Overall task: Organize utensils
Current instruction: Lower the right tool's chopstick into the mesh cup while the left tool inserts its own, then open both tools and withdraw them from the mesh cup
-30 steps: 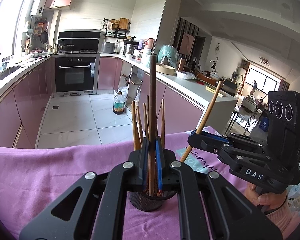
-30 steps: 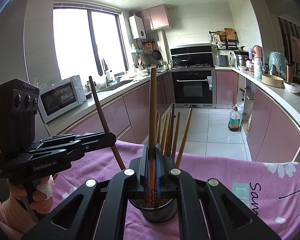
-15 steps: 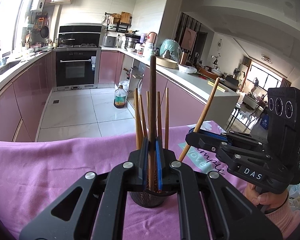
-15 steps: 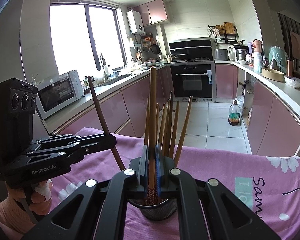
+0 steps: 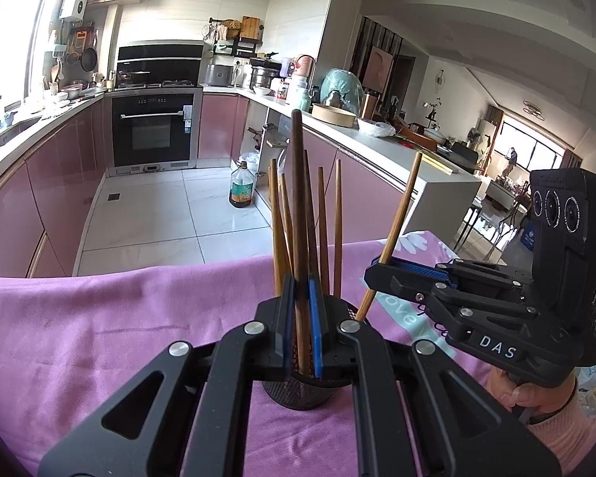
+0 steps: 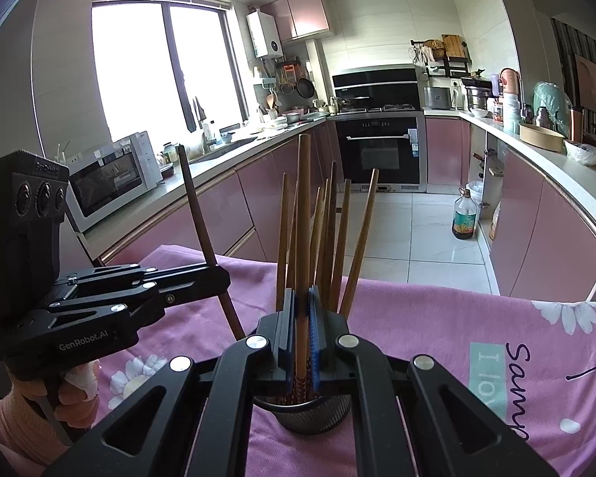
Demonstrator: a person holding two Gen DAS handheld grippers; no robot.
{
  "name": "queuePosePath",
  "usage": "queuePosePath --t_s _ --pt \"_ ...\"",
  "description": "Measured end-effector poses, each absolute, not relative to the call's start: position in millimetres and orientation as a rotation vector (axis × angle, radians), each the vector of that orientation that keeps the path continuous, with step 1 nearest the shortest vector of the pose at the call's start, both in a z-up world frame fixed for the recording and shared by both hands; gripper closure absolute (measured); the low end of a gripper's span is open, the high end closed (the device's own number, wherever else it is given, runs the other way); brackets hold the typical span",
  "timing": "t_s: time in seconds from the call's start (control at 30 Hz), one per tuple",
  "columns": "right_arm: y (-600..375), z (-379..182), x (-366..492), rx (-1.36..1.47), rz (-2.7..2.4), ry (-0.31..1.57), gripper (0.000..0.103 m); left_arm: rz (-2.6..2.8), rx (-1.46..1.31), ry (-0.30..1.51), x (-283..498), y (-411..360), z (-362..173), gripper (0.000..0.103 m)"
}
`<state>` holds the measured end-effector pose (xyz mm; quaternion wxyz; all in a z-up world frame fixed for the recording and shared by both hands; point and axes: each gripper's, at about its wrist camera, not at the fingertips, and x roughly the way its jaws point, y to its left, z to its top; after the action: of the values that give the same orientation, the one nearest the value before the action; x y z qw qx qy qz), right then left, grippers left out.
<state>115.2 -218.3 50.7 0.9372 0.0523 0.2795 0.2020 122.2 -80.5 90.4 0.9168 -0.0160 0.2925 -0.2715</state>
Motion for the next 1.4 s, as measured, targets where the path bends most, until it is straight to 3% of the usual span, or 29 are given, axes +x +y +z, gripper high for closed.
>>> queuePosePath --t_s 1.4 --pt "-218.9 28.5 146.6 0.175 0.404 0.643 0.095 -0.500 0.016 0.659 160.1 -97.8 55.7 0.093"
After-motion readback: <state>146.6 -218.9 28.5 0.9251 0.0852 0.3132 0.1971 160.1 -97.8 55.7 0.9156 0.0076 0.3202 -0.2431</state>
